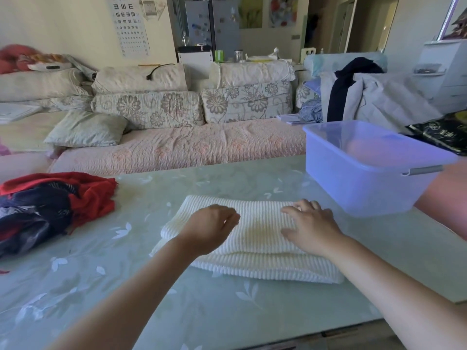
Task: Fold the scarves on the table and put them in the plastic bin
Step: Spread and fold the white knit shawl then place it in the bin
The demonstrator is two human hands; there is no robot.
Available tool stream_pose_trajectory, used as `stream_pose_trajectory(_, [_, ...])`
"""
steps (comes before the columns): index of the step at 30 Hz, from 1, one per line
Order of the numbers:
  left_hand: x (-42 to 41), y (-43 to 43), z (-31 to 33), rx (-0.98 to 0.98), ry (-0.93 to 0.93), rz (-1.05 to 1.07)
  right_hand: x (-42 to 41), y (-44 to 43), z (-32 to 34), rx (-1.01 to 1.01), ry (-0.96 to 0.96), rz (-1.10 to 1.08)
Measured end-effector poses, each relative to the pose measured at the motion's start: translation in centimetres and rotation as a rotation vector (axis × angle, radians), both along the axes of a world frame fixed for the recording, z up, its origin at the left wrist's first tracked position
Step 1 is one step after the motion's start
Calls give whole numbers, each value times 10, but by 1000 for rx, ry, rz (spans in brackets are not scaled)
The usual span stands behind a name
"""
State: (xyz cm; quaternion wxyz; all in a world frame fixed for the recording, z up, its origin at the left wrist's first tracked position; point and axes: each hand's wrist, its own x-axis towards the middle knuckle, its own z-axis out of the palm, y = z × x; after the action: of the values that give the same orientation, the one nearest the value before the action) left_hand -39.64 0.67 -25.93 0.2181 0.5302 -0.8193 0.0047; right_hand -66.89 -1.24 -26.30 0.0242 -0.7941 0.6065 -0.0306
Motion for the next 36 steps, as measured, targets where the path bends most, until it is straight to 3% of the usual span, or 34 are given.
stream_pose_trajectory(3, [-19, -10, -12, 29, -58, 43, -4, 0, -23, 256, -16, -55])
stream_pose_trajectory(6, [-40, -6, -42, 320, -276, 37, -10, 2, -34, 248, -53, -3])
stream_pose_trajectory(10, [-45, -6, -54, 337, -451, -3, -29, 6, -33, 237, -44, 115])
stream_pose_trajectory(17, [-29, -13, -46, 330, -378, -98, -46, 10, -40, 69, 20, 243])
stream_pose_trajectory(20, [-30, -12, -38, 293, -204, -83, -44, 5, -33, 53, -137, 243])
stream_pose_trajectory(22, [-27, -10, -28, 234, -67, -72, -48, 2, -22, -63, -253, 254])
stream_pose_trajectory(25, [-24, 0, -15, 185, -38, -116, -54, 9, -5, -226, -266, 289])
stream_pose_trajectory(29, [-31, 20, -9, 386, -258, -154, -52, 28, -6, 63, -68, 341])
stream_pose_trajectory(31, [-37, 20, -5, 458, -241, -120, -50, 29, -10, 199, -280, 264])
stream_pose_trajectory(33, [-44, 13, -1, 485, -51, -15, -52, 22, -20, 122, -567, 125])
stream_pose_trajectory(35, [-52, 6, -6, 364, 40, 86, -54, 21, -28, -38, -511, 136])
stream_pose_trajectory(36, [-56, 3, -13, 277, 4, 107, -55, 24, -31, -1, -413, 187])
